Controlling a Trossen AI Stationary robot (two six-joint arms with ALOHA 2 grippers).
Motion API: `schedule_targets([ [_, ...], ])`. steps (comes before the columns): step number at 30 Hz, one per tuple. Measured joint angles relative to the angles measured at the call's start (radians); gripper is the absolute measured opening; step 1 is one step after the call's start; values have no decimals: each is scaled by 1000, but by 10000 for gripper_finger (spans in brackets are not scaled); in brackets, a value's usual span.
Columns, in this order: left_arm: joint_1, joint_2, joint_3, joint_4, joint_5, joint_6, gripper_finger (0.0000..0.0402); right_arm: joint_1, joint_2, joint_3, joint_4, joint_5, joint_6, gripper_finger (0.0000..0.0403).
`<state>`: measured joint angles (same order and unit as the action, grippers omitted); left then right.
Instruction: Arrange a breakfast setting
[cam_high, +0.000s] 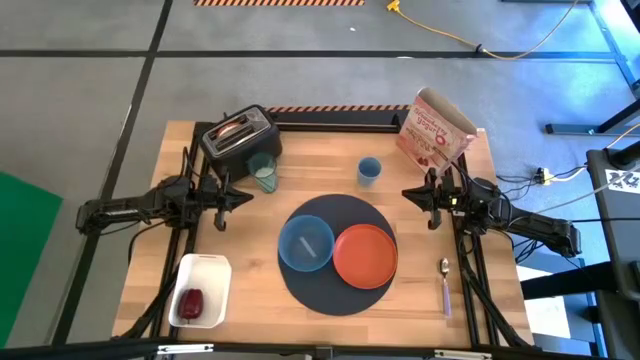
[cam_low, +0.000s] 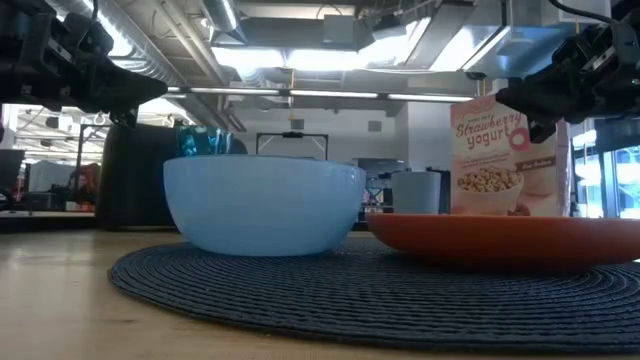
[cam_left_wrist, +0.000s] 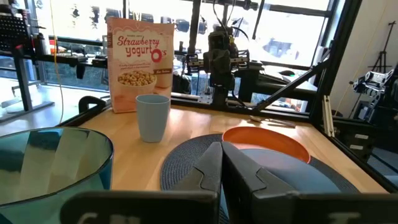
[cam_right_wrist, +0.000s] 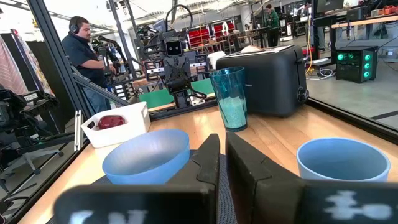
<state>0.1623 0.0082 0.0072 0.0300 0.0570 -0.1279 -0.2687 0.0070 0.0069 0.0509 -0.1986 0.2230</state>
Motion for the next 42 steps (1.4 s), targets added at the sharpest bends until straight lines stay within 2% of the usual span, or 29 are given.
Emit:
schedule_targets([
  [10,0,0,0,0,0,13,2,0,0,0,13,7,-20,19],
  [15,0,0,0,26,-6,21,2,0,0,0,101,108,-115,19],
  [18,0,0,0,37,-20,32,2,0,0,0,106,175,-107,19],
  [23,0,0,0,40,-20,35,2,0,7,0,100,178,-78,19],
  [27,0,0,0,47,-61,140,2,0,16,0,115,117,-97,19],
  [30,0,0,0,82,-69,254,2,0,17,0,109,145,-97,25],
  [34,0,0,0,214,-65,346,2,0,17,0,109,237,-90,67],
  [37,0,0,0,287,-64,343,2,0,17,3,104,296,-75,121],
  [42,0,0,0,309,-102,322,2,0,54,64,104,389,-96,215],
])
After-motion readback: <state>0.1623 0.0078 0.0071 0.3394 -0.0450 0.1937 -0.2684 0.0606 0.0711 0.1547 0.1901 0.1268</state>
